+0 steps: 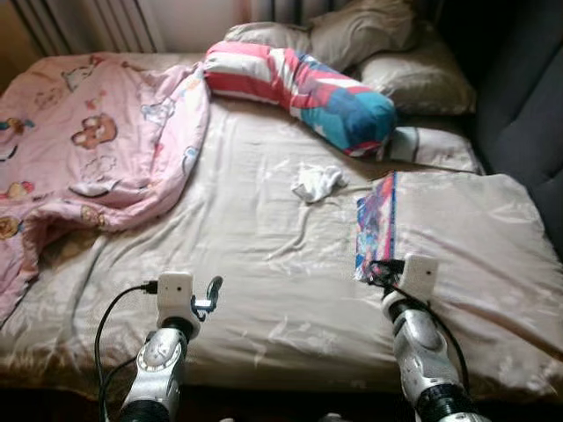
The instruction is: Clean up the room
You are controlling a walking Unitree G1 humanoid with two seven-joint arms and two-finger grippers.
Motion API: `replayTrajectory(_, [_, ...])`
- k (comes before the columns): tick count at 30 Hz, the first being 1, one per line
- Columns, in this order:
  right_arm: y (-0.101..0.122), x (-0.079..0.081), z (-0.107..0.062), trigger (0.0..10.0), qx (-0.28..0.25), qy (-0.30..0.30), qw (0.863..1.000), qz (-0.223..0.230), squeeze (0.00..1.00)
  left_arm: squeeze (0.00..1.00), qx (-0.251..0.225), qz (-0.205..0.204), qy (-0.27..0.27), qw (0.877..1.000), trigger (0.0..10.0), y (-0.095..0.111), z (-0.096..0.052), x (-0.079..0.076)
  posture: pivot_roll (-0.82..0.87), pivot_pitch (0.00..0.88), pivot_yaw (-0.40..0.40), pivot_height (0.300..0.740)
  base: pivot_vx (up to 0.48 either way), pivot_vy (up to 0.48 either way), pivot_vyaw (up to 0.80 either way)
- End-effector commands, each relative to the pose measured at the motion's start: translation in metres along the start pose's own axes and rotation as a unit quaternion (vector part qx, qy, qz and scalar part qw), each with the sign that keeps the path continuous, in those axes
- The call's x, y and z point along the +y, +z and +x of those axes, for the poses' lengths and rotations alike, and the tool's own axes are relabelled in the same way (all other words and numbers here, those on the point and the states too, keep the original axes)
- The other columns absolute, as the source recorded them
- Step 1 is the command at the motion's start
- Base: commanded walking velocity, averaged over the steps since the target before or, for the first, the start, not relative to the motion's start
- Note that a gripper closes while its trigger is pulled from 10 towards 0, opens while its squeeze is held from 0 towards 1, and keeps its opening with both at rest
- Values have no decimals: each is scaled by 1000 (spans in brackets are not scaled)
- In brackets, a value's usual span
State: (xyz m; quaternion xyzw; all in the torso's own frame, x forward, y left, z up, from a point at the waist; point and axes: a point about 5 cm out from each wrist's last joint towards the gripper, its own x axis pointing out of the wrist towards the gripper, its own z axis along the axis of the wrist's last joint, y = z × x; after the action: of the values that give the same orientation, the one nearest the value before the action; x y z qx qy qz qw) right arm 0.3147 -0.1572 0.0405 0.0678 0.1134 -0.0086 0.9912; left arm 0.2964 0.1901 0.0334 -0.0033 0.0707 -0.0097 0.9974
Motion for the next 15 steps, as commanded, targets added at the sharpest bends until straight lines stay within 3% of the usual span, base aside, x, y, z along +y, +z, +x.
replayTrajectory(1, [6, 2, 2, 10000, -11, 7, 1000, -4, 0, 0, 11, 6, 4, 1000, 10000, -4, -2, 3, -52, 193, -2, 740, 0, 0, 0])
replayTrajectory(10, [-10, -4, -1, 10000, 42, -5, 999, -32, 0, 0, 13, 3, 1, 1000, 10000, -6, -3, 1, -53, 199, -3, 740, 0, 0, 0])
replayTrajectory(15, [-11, -3, -1, 10000, 43, -4, 998, -37, 0, 0, 14, 4, 1, 1000, 10000, -6, -4, 1, -53, 200, -3, 730, 0, 0, 0])
